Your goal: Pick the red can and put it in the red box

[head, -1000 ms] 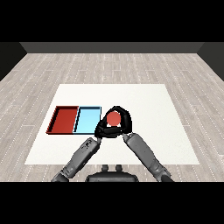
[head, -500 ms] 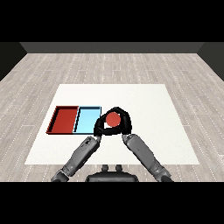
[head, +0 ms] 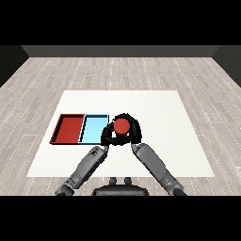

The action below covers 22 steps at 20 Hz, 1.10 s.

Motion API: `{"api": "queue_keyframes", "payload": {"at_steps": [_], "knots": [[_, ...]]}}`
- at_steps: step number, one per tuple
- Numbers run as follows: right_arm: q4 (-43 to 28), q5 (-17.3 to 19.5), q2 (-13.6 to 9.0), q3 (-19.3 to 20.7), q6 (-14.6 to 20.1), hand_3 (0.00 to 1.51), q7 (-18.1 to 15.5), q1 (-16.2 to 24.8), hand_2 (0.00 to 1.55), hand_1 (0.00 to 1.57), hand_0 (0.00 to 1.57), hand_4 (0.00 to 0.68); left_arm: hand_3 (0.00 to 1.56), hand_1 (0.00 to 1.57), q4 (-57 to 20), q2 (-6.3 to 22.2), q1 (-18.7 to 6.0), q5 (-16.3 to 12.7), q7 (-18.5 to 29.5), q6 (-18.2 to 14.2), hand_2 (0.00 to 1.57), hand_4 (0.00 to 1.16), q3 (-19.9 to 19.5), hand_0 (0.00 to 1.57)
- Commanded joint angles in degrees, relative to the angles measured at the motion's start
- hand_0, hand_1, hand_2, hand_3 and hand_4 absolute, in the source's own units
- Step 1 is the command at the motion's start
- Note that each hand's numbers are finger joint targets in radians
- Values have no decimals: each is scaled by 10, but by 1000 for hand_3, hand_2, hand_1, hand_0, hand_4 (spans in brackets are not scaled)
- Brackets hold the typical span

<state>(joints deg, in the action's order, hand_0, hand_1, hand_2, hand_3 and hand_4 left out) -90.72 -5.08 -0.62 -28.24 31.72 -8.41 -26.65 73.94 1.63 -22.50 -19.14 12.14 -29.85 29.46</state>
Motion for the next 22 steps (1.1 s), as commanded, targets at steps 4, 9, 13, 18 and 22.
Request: {"api": "queue_keyframes", "payload": {"at_steps": [4,9,13,18,22], "knots": [[8,55,1,-10,-24,0,57,2,0,0,0,0,1499,1571,17,-16,-7,1,13,-3,1571,1127,17,1571],[3,71,6,-17,-5,0,24,28,0,0,0,0,1500,1571,9,-14,14,27,33,20,1571,1130,2,1571],[11,45,6,8,12,0,27,9,0,0,0,0,1501,1571,7,-16,-8,16,20,10,1571,1133,2,1571],[17,71,6,52,-33,0,54,-4,0,0,0,0,1494,1571,53,-11,28,44,-5,31,1571,1139,-6,1571],[-36,62,6,88,-71,0,47,37,0,0,0,0,1483,1571,37,-16,38,32,22,15,1571,1136,9,1571]]}}
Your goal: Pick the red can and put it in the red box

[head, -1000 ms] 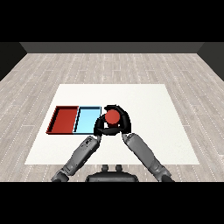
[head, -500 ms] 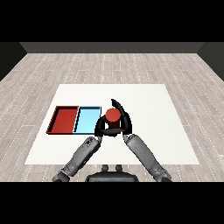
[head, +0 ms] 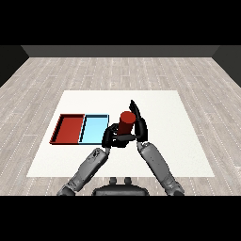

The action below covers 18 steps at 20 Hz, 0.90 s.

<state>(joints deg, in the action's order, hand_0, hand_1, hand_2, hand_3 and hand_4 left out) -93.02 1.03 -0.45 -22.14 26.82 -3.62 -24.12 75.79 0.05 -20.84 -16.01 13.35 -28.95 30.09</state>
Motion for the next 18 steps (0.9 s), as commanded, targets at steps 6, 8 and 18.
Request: {"api": "queue_keyframes", "payload": {"at_steps": [6,8,18], "knots": [[-123,-1,-25,33,-23,0,-3,89,0,0,0,0,1463,1571,5,0,-20,30,-29,0,1569,1132,-39,1571],[-166,-17,-33,50,-32,0,20,98,0,0,0,0,1473,1571,30,11,-7,57,-35,3,1571,1138,-47,1571],[-210,-102,-114,168,-110,0,-80,290,0,0,0,0,1462,1571,61,148,3,36,-76,63,1568,1123,-158,1571]]}}
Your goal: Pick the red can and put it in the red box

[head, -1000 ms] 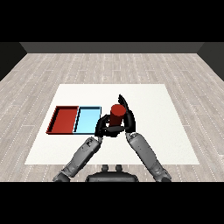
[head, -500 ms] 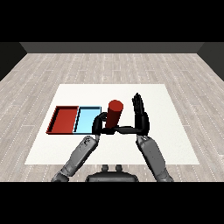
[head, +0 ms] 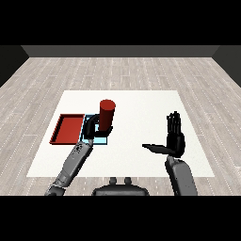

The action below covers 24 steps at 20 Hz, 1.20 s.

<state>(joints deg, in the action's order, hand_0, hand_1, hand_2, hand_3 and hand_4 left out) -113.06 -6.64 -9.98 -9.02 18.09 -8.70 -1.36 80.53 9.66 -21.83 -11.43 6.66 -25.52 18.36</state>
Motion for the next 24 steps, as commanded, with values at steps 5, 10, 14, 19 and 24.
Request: {"api": "queue_keyframes", "payload": {"at_steps": [5,10,14,19,24], "knots": [[45,-24,-10,45,-36,0,-62,59,0,0,0,0,1490,1571,-93,101,-24,18,-27,16,1571,1133,-98,1571],[40,-43,-18,71,-44,0,-51,67,0,0,0,0,1494,1571,-177,170,-34,38,-61,23,1568,1136,-138,1571],[36,-40,-12,65,-38,0,-32,54,0,0,0,0,1479,1571,-310,207,-47,59,-10,33,1552,1061,-169,1571],[64,-17,-2,51,-41,0,-54,43,0,0,0,0,1429,1571,-494,203,-136,84,23,31,1535,1019,-193,1571],[137,-1,-20,66,-60,0,-81,-12,0,0,0,0,1372,1519,-618,207,-160,106,29,64,1451,990,-189,1519]]}}
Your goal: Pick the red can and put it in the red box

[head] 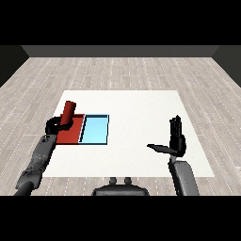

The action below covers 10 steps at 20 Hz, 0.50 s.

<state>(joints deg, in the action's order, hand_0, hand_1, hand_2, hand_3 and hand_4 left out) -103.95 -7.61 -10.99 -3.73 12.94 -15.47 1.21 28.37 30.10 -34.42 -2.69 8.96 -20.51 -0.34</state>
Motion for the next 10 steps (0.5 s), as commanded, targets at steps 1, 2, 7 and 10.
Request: {"api": "queue_keyframes", "payload": {"at_steps": [1,2,7,10], "knots": [[43,36,4,-7,17,0,2,-33,0,0,0,0,1365,1564,-115,-39,-43,38,13,-30,1486,958,13,1564],[60,58,27,-30,38,0,-6,-40,0,0,0,0,1350,1398,-133,-22,-36,25,35,-3,1344,919,-3,1398],[106,41,12,8,19,0,-26,-66,0,0,0,0,497,761,-193,-46,-49,25,60,3,745,764,-16,761],[142,62,28,-3,31,0,-62,-59,0,0,0,0,427,319,-216,-43,-77,43,29,52,498,720,2,319]]}}
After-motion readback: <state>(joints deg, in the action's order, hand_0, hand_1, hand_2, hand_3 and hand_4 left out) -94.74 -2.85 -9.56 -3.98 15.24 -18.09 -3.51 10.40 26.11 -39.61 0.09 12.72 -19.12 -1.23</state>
